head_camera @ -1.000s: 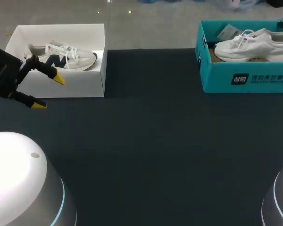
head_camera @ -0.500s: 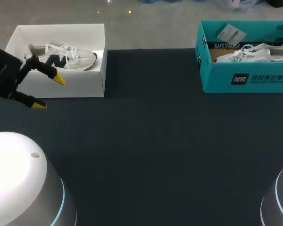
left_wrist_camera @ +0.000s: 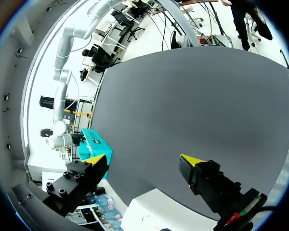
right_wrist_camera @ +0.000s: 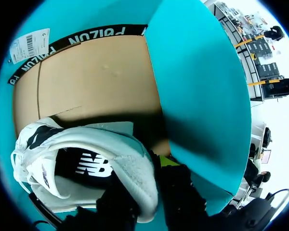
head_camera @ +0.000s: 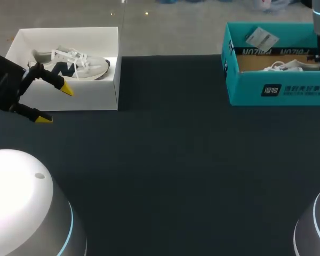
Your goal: Take the shoe out of the shoebox, open the shoe tongue, remove and reinsert the insole, then place the shoe into the shoebox
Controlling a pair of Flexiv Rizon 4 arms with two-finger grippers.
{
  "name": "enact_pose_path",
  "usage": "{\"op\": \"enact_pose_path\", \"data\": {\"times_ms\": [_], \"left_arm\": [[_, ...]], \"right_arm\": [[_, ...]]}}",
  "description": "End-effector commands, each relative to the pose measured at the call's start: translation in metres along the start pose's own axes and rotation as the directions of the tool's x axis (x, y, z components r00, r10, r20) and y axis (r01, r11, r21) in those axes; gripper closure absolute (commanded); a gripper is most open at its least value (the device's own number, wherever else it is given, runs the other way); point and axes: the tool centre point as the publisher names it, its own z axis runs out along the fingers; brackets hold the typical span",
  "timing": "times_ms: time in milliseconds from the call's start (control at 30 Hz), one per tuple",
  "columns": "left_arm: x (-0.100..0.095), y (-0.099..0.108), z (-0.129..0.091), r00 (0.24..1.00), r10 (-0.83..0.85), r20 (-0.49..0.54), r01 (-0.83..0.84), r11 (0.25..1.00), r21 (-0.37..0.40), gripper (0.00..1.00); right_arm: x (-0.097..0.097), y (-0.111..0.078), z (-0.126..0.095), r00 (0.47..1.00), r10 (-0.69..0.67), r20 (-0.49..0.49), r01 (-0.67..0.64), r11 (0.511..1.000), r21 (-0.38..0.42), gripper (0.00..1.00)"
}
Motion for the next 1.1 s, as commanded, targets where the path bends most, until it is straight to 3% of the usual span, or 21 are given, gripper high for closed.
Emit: {"op": "enact_pose_path", "data": {"times_ms": [33, 100, 133, 167, 200, 467, 633, 800, 1100], "left_arm": [[0.0, 0.0, 0.0, 1.0, -0.001, -0.004, 0.001, 1.0, -0.001, 0.0], [0.0, 0.0, 0.0, 1.0, -0.001, -0.004, 0.001, 1.0, -0.001, 0.0], [0.0, 0.0, 0.0, 1.0, -0.001, -0.004, 0.001, 1.0, -0.001, 0.0], [0.0, 0.0, 0.0, 1.0, -0.001, -0.004, 0.001, 1.0, -0.001, 0.0], [0.0, 0.0, 0.0, 1.0, -0.001, -0.004, 0.001, 1.0, -0.001, 0.0], [0.0, 0.0, 0.0, 1.0, -0.001, -0.004, 0.001, 1.0, -0.001, 0.0], [0.0, 0.0, 0.0, 1.0, -0.001, -0.004, 0.001, 1.0, -0.001, 0.0], [0.0, 0.0, 0.0, 1.0, -0.001, -0.004, 0.001, 1.0, -0.001, 0.0], [0.0, 0.0, 0.0, 1.0, -0.001, -0.004, 0.001, 1.0, -0.001, 0.0]], "right_arm": [[0.001, 0.006, 0.013, 1.0, 0.011, 0.009, -0.011, 1.0, 0.02, 0.98], [0.001, 0.007, 0.015, 1.0, 0.019, 0.01, -0.02, 0.999, 0.027, 0.85], [0.001, 0.007, 0.015, 1.0, 0.023, 0.01, -0.023, 0.999, 0.031, 0.65], [0.0, 0.007, 0.015, 1.0, 0.026, 0.008, -0.026, 0.999, 0.035, 0.39], [-0.001, 0.007, 0.014, 1.0, 0.029, 0.008, -0.029, 0.999, 0.036, 0.0], [-0.015, -0.003, -0.02, 0.997, 0.067, -0.036, -0.067, 0.998, 0.001, 0.0], [-0.023, -0.015, -0.057, 0.993, 0.07, -0.09, -0.075, 0.995, -0.059, 0.0], [-0.028, -0.027, -0.092, 0.979, 0.059, -0.193, -0.071, 0.996, -0.056, 0.0], [-0.008, -0.081, -0.115, 0.947, -0.065, -0.315, 0.047, 0.997, -0.064, 0.0]]}}
